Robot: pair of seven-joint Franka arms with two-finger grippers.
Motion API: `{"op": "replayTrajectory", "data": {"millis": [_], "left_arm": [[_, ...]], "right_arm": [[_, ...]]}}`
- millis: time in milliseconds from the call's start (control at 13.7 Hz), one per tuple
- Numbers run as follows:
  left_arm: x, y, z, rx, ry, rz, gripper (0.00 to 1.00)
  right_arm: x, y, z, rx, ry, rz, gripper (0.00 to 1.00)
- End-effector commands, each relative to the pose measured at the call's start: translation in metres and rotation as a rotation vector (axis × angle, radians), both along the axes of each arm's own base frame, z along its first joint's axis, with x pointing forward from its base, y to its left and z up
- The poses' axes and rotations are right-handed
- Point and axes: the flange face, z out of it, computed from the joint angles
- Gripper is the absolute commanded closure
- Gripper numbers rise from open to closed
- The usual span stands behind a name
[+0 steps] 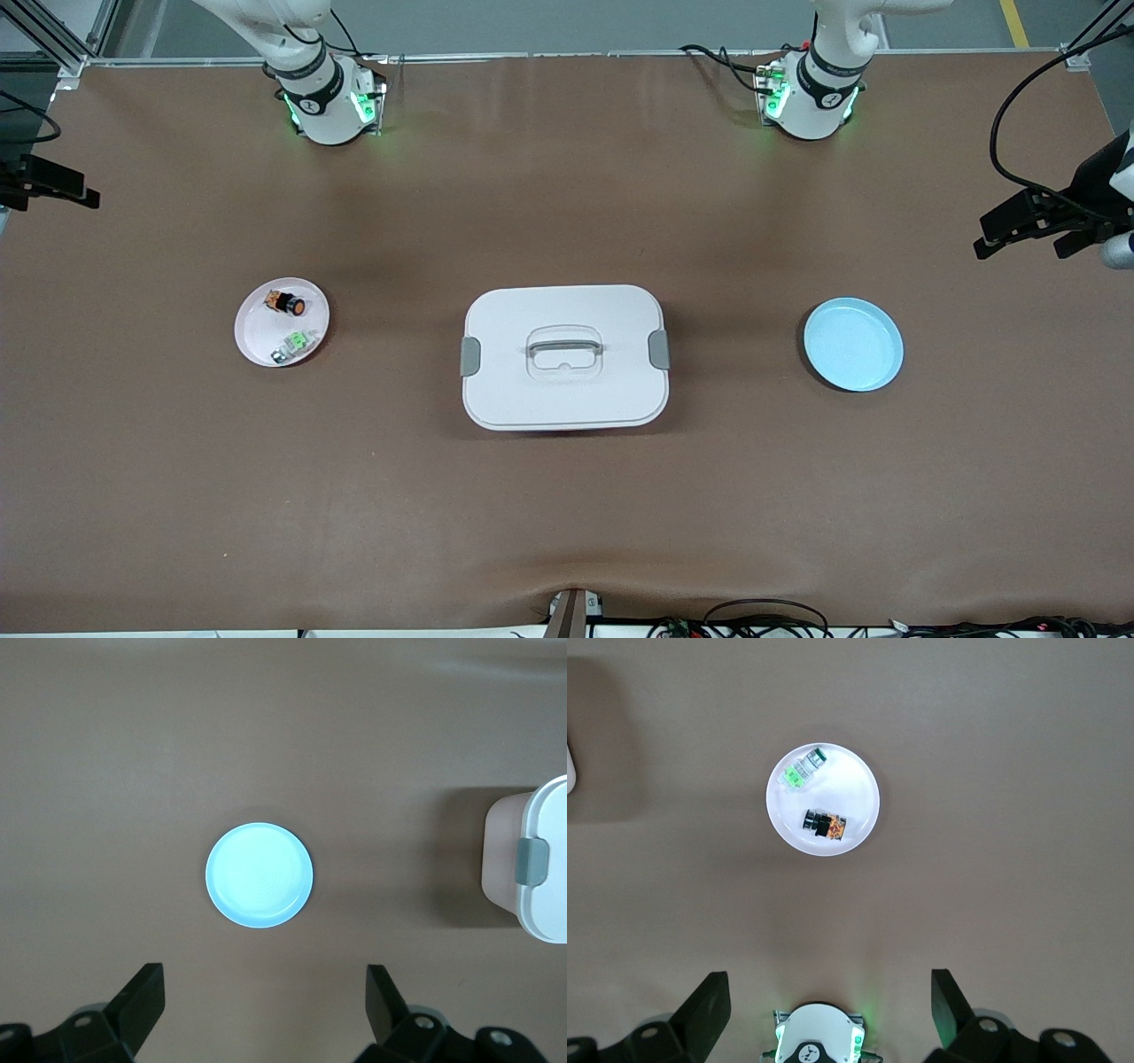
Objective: Transfer orange switch to right arm and place
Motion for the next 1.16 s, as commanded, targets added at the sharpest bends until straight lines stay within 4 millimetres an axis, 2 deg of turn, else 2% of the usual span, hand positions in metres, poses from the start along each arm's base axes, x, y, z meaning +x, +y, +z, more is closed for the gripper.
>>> {"op": "replayTrajectory", "data": {"millis": [0, 364, 800, 1019, 1091], "left_arm": [[-0.003, 0.000, 0.006, 0.026, 0.000, 0.000, 0.00], [-0.003, 0.000, 0.006, 0.026, 0.000, -0.002, 0.00], [-0.003, 0.000, 0.006, 0.026, 0.000, -0.002, 0.00], [-0.003, 0.000, 0.006, 0.026, 0.000, -0.002, 0.00], [-0.003, 0.000, 0.006, 0.026, 0.000, 0.000, 0.00]], "right_arm": [[-0.006, 0.003, 0.023, 0.004, 0.017, -0.002, 0.00], [0.005, 0.011, 0.018, 0.005, -0.005, 0.019, 0.00], [0.005, 0.018, 0.025, 0.038, -0.025, 0.029, 0.00], [0.008, 0.059, 0.032, 0.005, -0.045, 0.098, 0.00], [0.008, 0.063, 0.033, -0.003, -0.045, 0.105, 0.00]]}}
